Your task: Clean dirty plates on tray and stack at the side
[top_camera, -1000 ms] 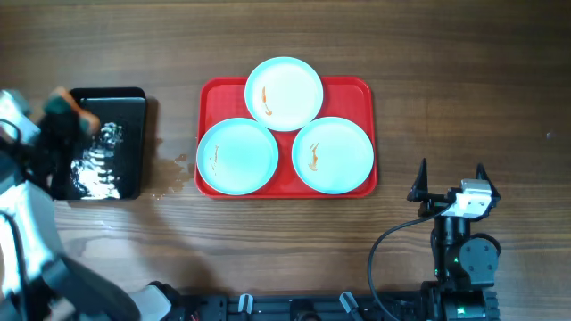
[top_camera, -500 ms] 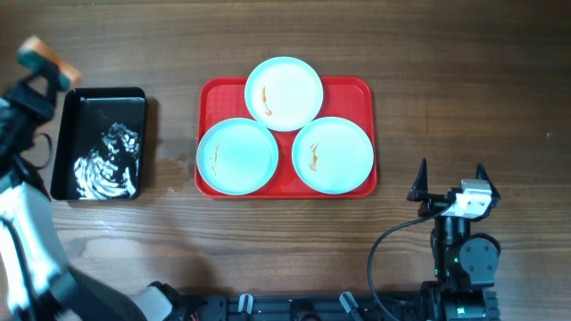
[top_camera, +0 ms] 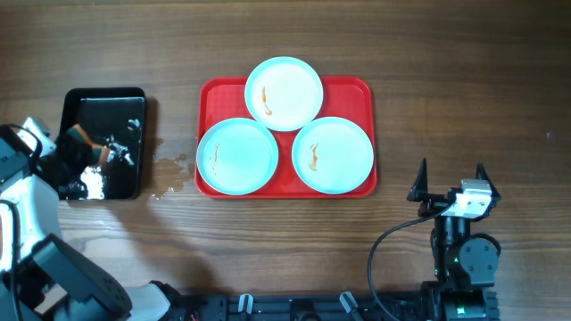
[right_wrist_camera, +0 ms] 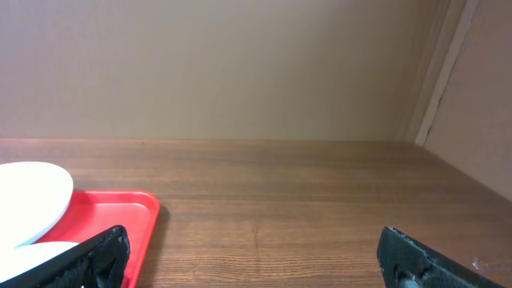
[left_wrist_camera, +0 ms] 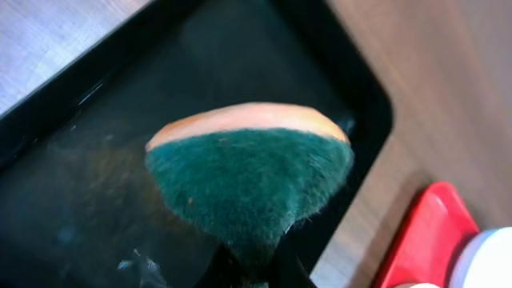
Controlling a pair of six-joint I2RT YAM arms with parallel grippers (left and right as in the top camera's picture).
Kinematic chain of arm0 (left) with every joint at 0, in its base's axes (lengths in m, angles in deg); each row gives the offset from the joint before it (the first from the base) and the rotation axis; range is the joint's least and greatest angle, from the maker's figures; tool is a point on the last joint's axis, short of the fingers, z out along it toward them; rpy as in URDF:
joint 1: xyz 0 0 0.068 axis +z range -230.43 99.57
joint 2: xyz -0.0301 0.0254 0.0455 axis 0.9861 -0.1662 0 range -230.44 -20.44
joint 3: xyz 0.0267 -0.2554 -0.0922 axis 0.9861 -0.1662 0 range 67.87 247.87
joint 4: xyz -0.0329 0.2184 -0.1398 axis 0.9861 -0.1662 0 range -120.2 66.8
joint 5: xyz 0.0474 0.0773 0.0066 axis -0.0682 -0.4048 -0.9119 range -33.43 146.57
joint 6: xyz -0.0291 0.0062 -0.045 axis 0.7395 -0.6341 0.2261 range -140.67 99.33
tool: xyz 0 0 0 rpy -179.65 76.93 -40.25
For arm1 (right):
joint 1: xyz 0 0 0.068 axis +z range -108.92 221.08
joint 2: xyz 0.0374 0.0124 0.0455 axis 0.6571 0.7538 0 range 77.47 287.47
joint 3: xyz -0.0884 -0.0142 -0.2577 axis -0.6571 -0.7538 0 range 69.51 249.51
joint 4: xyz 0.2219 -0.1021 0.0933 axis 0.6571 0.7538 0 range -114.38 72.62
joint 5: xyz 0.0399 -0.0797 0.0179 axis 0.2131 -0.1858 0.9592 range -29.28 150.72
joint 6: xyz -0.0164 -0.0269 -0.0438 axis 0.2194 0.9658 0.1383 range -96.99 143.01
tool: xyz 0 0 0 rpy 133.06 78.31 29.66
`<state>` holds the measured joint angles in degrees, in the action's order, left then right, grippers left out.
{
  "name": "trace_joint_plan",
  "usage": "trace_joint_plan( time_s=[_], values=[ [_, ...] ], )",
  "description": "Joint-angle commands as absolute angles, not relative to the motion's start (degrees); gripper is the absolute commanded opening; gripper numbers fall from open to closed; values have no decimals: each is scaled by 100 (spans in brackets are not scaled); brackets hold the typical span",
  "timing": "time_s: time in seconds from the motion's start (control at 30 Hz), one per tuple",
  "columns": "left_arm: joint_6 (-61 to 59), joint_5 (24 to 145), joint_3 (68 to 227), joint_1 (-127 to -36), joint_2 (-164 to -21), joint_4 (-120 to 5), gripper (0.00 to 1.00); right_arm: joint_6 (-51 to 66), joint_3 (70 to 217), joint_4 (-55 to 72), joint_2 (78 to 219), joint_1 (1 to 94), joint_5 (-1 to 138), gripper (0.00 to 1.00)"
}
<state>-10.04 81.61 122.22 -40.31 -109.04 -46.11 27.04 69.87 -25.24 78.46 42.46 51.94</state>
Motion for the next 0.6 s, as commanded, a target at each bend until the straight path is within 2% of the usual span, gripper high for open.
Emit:
trace_joint_plan(
  time_s=[0.0,0.2,0.47,0.57],
  values=[
    [-886,9774,12392,-4079,-10324,-3831,4,2748,6981,-2546,7790,4214,5282,100],
    [1173,10650,12403,-4086,-9581,-2633,4,2750,6981,-2546,7790,4214,5282,100],
    [1304,10812,12403,-4503,-9256,-2955,4,2750,6981,-2546,7790,4214,5282,100],
    [1300,10159,12403,-4707,-9253,-3337,4,2750,6981,-2546,7790,4214,5282,100]
  ],
)
